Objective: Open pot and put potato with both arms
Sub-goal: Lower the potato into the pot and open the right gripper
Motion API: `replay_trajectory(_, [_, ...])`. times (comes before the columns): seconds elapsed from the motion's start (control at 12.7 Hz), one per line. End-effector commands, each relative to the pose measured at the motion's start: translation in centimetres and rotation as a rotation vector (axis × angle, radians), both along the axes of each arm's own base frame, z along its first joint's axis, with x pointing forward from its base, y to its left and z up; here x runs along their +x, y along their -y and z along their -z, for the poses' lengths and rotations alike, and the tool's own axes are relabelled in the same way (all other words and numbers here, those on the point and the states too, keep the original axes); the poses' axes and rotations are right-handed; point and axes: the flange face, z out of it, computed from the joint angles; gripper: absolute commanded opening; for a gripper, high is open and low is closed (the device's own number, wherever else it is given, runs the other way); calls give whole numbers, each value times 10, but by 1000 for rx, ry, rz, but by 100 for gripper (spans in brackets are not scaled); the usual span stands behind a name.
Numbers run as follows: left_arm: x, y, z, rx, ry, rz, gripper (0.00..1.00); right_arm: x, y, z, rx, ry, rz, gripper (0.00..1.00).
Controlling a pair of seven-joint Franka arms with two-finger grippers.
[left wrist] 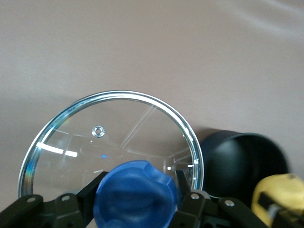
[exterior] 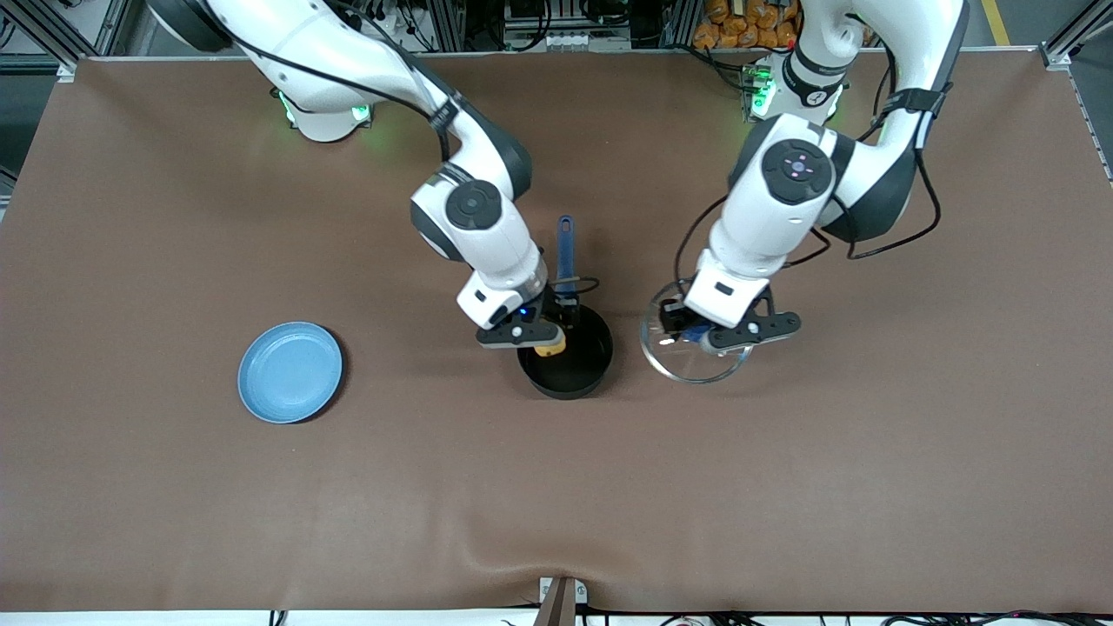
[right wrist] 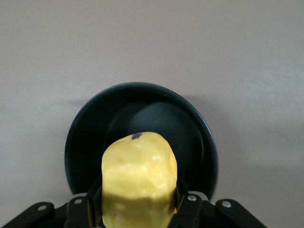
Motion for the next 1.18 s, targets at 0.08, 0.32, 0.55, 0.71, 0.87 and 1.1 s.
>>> replay_trajectory(0.08, [-33, -81, 25, 1, 16, 91, 0, 16, -21, 25, -30, 81, -18, 4])
replay_trajectory(0.32, [-28, -119, 49, -7, 21, 138, 0, 14, -22, 58, -57, 102, -58, 4])
replay_trajectory(0.55, [-22, -136, 91, -11, 25, 164, 0, 11, -27, 77, -54, 93, -65, 4])
replay_trajectory(0.71, [-15, -154, 118, 1, 34, 193, 0, 8, -31, 82, -54, 89, -68, 4])
replay_trajectory(0.87, [-10, -167, 140, 11, 42, 209, 0, 8, -31, 83, -54, 87, -67, 17])
replay_trajectory(1.1, [-5, -183, 171, 21, 61, 213, 0, 11, -29, 78, -52, 88, -59, 99])
